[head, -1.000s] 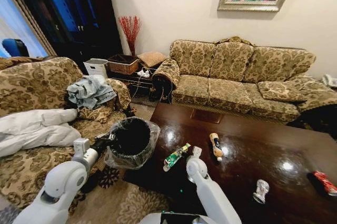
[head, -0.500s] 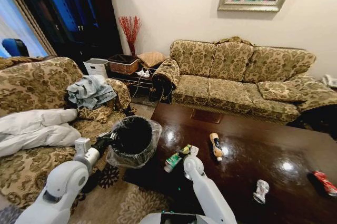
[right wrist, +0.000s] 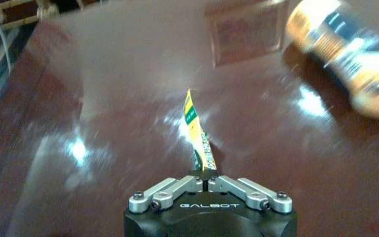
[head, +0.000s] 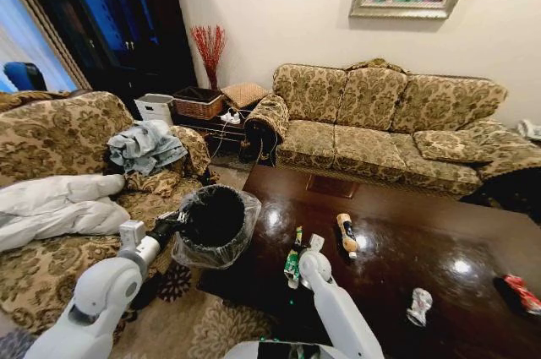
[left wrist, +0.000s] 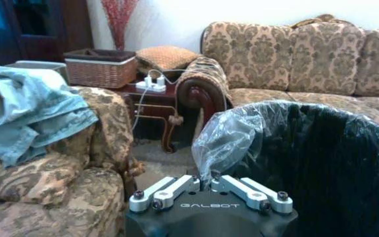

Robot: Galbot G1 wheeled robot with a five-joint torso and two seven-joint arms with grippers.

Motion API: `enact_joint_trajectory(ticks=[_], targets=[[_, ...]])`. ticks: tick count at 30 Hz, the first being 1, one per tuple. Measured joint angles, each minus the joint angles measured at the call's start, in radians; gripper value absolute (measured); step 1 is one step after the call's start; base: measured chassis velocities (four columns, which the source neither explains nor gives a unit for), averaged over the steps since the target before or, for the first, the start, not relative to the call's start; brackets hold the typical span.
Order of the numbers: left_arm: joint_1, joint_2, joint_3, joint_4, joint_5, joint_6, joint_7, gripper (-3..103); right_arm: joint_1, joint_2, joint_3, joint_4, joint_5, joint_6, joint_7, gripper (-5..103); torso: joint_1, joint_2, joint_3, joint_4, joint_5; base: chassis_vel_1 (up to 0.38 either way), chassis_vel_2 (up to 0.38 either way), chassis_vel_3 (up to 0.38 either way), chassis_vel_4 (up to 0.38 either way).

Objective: Move to the front of the table and place the trash on the table into the trash bin.

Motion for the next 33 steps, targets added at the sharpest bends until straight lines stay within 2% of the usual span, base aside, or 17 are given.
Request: enact_joint_trajectory(ticks=[4, 6, 7, 9, 10, 12, 14, 15, 17, 18, 19, 21, 23, 25, 26, 30, 33], targets=[[-0.050, 0.060, 0.025, 0.030, -0.039, -0.008, 0.008, 3, -0.024, -0.060, 0.085, 0.127, -0.038, 0.016, -0.049, 0, 0.000, 0.000, 0.000, -0.0001, 0.0004, 0.000, 0.000, 0.000, 0.000], [-0.095, 0.102, 0.040, 0.060, -0.065, -0.011, 0.016, 3, -0.038, -0.119, 0.145, 0.230, -0.042, 0.065, -0.100, 0, 0.000, 0.000, 0.000, -0.0004, -0.0005, 0.000, 0.000, 0.000, 0.000], [-0.095, 0.102, 0.040, 0.060, -0.065, -0.011, 0.016, 3, -0.038, -0.119, 0.145, 0.230, -0.042, 0.065, -0.100, 0, 0.000, 0.000, 0.000, -0.0004, -0.0005, 0.000, 0.000, 0.000, 0.000], [-0.155, 0.152, 0.064, 0.115, -0.095, -0.023, 0.043, 3, -0.057, -0.199, 0.223, 0.350, -0.048, 0.132, -0.182, 0, 0.000, 0.000, 0.000, -0.0006, -0.0001, 0.000, 0.000, 0.000, 0.000], [-0.155, 0.152, 0.064, 0.115, -0.095, -0.023, 0.043, 3, -0.057, -0.199, 0.223, 0.350, -0.048, 0.132, -0.182, 0, 0.000, 0.000, 0.000, -0.0006, -0.0001, 0.000, 0.000, 0.000, 0.000], [-0.205, 0.193, 0.092, 0.185, -0.105, -0.048, 0.071, 3, -0.050, -0.272, 0.268, 0.433, -0.059, 0.195, -0.285, 0, 0.000, 0.000, 0.000, -0.0011, -0.0006, 0.000, 0.000, 0.000, 0.000], [-0.254, 0.224, 0.117, 0.243, -0.116, -0.061, 0.084, 3, 0.012, -0.347, 0.272, 0.470, -0.051, 0.238, -0.431, 0, 0.000, 0.000, 0.000, -0.0003, 0.0001, 0.000, 0.000, 0.000, 0.000], [-0.254, 0.224, 0.117, 0.243, -0.116, -0.061, 0.084, 3, 0.012, -0.347, 0.272, 0.470, -0.051, 0.238, -0.431, 0, 0.000, 0.000, 0.000, -0.0003, 0.0001, 0.000, 0.000, 0.000, 0.000], [-0.353, 0.254, 0.200, 0.310, -0.129, -0.061, 0.089, 3, 0.102, -0.414, 0.242, 0.480, 0.013, 0.296, -0.591, 0, 0.000, 0.000, 0.000, 0.0009, 0.0002, 0.000, 0.000, 0.000, 0.000], [-0.402, 0.261, 0.242, 0.336, -0.134, -0.058, 0.093, 3, 0.134, -0.431, 0.228, 0.480, 0.038, 0.307, -0.631, 0, 0.000, 0.000, 0.000, 0.0007, -0.0003, 0.000, 0.000, 0.000, 0.000], [-0.402, 0.261, 0.242, 0.336, -0.134, -0.058, 0.093, 3, 0.134, -0.431, 0.228, 0.480, 0.038, 0.307, -0.631, 0, 0.000, 0.000, 0.000, 0.0007, -0.0003, 0.000, 0.000, 0.000, 0.000], [-0.571, 0.272, 0.373, 0.426, -0.149, -0.044, 0.099, 3, 0.247, -0.469, 0.167, 0.484, 0.118, 0.309, -0.721, 0, 0.000, 0.000, 0.000, -0.0002, -0.0007, 0.000, 0.000, 0.000, 0.000], [-0.629, 0.273, 0.419, 0.460, -0.153, -0.043, 0.099, 3, 0.294, -0.482, 0.133, 0.485, 0.145, 0.306, -0.737, 0, 0.000, 0.000, 0.000, -0.0006, 0.0000, 0.000, 0.000, 0.000, 0.000], [-0.747, 0.268, 0.528, 0.535, -0.161, -0.039, 0.099, 3, 0.374, -0.507, 0.062, 0.485, 0.174, 0.300, -0.752, 0, 0.000, 0.000, 0.000, -0.0002, -0.0003, 0.000, 0.000, 0.000, 0.000], [-0.747, 0.268, 0.528, 0.535, -0.161, -0.039, 0.099, 3, 0.374, -0.507, 0.062, 0.485, 0.174, 0.300, -0.752, 0, 0.000, 0.000, 0.000, -0.0002, -0.0003, 0.000, 0.000, 0.000, 0.000], [-0.933, 0.230, 0.699, 0.636, -0.167, -0.015, 0.097, 3, 0.492, -0.507, -0.059, 0.438, 0.184, 0.288, -0.767, 0, 0.000, 0.000, 0.000, -0.0003, -0.0008, 0.000, 0.000, 0.000, 0.000], [-0.983, 0.218, 0.747, 0.662, -0.172, -0.008, 0.093, 3, 0.527, -0.490, -0.104, 0.408, 0.180, 0.293, -0.769, 0, 0.000, 0.000, 0.000, -0.0004, -0.0007, 0.000, 0.000, 0.000, 0.000]])
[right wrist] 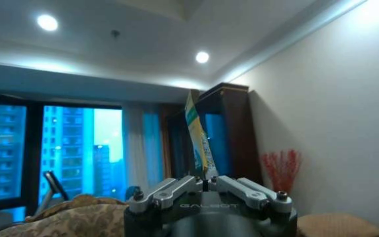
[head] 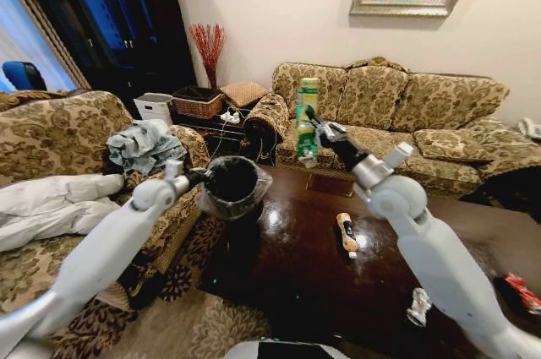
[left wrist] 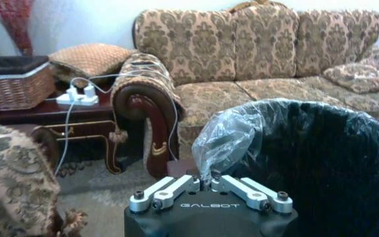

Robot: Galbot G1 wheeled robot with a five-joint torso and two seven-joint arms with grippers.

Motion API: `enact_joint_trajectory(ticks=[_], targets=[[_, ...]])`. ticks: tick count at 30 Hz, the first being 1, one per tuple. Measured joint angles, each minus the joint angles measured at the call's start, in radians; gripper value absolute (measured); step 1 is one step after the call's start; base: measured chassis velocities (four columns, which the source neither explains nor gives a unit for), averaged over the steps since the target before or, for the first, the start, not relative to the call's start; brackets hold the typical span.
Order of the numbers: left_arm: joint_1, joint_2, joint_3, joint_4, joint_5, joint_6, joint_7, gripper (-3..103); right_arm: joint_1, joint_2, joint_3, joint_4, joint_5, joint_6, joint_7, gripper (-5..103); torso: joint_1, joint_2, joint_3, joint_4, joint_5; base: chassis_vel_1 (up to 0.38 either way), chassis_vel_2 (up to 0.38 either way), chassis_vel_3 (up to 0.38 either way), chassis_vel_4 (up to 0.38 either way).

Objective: Move to the front of the table and place the trash on the table into the trash bin.

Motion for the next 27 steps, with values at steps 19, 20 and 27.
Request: enact_joint_trajectory(ticks=[19, 20, 27], targets=[[-0.089, -0.031, 0.092, 0.055, -0.022, 0.035, 0.006, 3, 0.128, 0.138, -0.336, -0.234, -0.159, 0.150, 0.012, 0, 0.000, 0.000, 0.000, 0.0004, 0.0003, 0.000, 0.000, 0.000, 0.000], [-0.083, -0.032, 0.089, 0.051, -0.022, 0.036, 0.005, 3, 0.134, 0.151, -0.349, -0.253, -0.173, 0.167, 0.015, 0, 0.000, 0.000, 0.000, 0.0005, 0.0002, 0.000, 0.000, 0.000, 0.000], [-0.070, -0.033, 0.074, 0.030, -0.024, 0.046, 0.005, 3, 0.130, 0.169, -0.364, -0.258, -0.222, 0.169, 0.043, 25, 0.000, 0.000, 0.000, 0.0002, 0.0004, 0.000, 0.000, 0.000, 0.000]])
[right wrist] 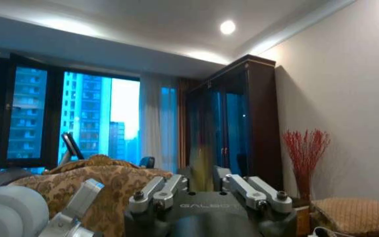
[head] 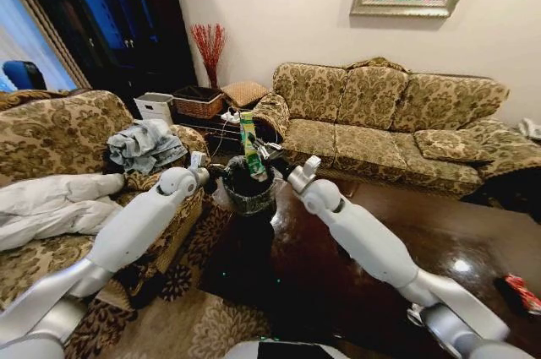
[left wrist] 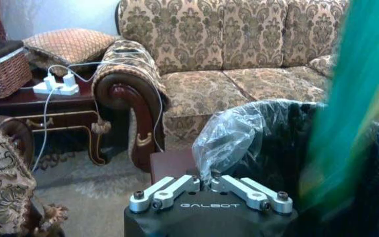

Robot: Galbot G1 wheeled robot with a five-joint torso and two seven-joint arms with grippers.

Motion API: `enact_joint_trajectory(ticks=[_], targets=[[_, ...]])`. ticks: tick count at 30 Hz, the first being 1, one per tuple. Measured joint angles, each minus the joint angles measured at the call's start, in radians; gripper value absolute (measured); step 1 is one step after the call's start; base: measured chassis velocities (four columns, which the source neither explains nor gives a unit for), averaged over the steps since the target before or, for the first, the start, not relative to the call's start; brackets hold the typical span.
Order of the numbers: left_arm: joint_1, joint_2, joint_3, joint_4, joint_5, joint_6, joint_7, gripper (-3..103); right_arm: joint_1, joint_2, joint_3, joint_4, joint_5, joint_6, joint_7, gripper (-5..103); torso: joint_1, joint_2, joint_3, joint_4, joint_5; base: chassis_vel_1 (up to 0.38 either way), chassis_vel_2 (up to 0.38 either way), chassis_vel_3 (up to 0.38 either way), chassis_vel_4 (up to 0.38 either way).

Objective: Move to the front of the table and place the trash on the table into the trash bin.

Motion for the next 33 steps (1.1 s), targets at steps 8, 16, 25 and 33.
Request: enact_joint_trajectory(ticks=[8, 16, 25, 33], targets=[[0.000, 0.003, -0.004, -0.003, -0.003, 0.003, 0.002, 3, -0.031, -0.016, 0.025, 0.030, 0.010, 0.000, 0.028, 51, 0.000, 0.000, 0.000, 0.0002, 0.0001, 0.000, 0.000, 0.000, 0.000], [0.038, 0.029, -0.039, -0.042, -0.006, 0.000, 0.007, 3, -0.263, -0.177, 0.282, 0.268, 0.041, -0.192, 0.204, 79, 0.000, 0.000, 0.000, 0.0000, 0.0001, 0.000, 0.000, 0.000, 0.000], [0.139, 0.082, -0.148, -0.127, -0.006, -0.006, -0.002, 3, -0.525, -0.222, 0.440, 0.333, -0.039, -0.325, 0.318, 100, 0.000, 0.000, 0.000, 0.0002, -0.0003, 0.000, 0.000, 0.000, 0.000], [0.198, 0.100, -0.176, -0.175, 0.003, -0.022, -0.008, 3, -0.526, -0.203, 0.441, 0.325, -0.045, -0.335, 0.368, 100, 0.000, 0.000, 0.000, 0.0004, -0.0003, -0.050, -0.050, 0.068, 0.051]])
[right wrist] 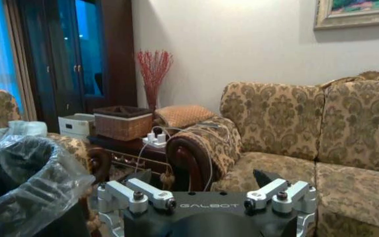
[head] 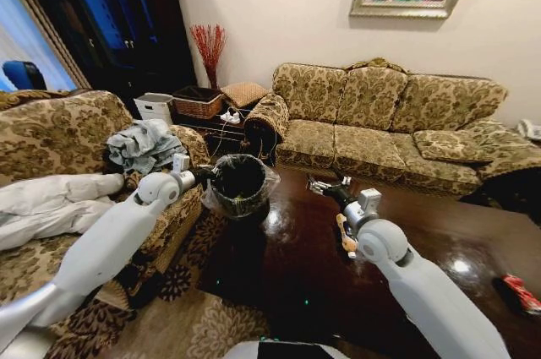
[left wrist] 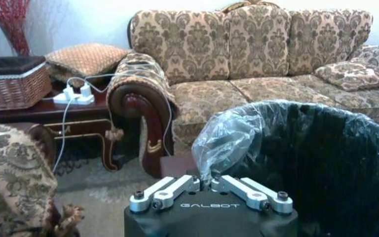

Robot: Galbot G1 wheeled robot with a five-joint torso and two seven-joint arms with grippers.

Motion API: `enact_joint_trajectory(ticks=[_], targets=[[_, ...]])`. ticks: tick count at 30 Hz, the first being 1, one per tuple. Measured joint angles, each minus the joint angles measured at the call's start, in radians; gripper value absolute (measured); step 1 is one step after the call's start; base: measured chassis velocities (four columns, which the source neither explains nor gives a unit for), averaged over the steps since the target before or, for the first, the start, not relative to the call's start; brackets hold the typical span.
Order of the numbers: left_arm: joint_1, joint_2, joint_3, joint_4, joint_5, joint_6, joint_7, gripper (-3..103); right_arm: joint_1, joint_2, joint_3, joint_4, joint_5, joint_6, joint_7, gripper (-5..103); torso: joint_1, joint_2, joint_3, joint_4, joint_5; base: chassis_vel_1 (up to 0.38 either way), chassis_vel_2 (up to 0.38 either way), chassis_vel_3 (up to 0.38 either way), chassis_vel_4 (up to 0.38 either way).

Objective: Move to the front of the table and place the trash on the table into the trash bin.

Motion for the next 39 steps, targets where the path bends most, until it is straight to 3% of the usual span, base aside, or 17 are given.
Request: enact_joint_trajectory(ticks=[7, 14, 22, 28, 32, 39], targets=[[0.030, 0.003, -0.021, -0.034, 0.011, 0.000, -0.012, 3, 0.005, 0.017, -0.020, -0.010, -0.026, 0.019, 0.002, 100, 0.000, 0.000, 0.000, -0.0007, 0.0018, -0.135, -0.121, 0.126, 0.108], [0.060, 0.004, -0.044, -0.058, 0.015, 0.000, -0.017, 3, 0.002, 0.020, -0.025, -0.009, -0.032, 0.011, 0.030, 100, 0.000, 0.000, 0.000, -0.0005, 0.0001, -0.054, -0.040, -0.010, -0.001], [0.098, 0.018, -0.077, -0.083, 0.021, -0.009, -0.007, 3, -0.016, 0.033, -0.030, -0.013, -0.028, -0.003, 0.169, 100, 0.000, 0.000, 0.000, 0.0000, 0.0005, -0.017, -0.029, -0.047, -0.039], [0.117, 0.020, -0.089, -0.100, 0.020, -0.017, -0.003, 3, -0.044, 0.029, -0.010, -0.019, -0.029, -0.004, 0.189, 100, 0.000, 0.000, 0.000, -0.0007, 0.0003, -0.099, -0.096, -0.080, -0.075], [0.134, 0.011, -0.102, -0.113, 0.017, -0.026, -0.010, 3, -0.073, 0.031, 0.014, -0.064, -0.031, -0.041, 0.166, 100, 0.000, 0.000, 0.000, -0.0014, 0.0001, -0.080, -0.073, -0.068, -0.082], [0.187, 0.017, -0.157, -0.145, 0.017, -0.029, -0.009, 3, -0.064, 0.098, -0.043, -0.345, -0.037, 0.000, -0.012, 100, 0.000, 0.000, 0.000, 0.0000, 0.0008, -0.005, -0.007, -0.007, -0.005]])
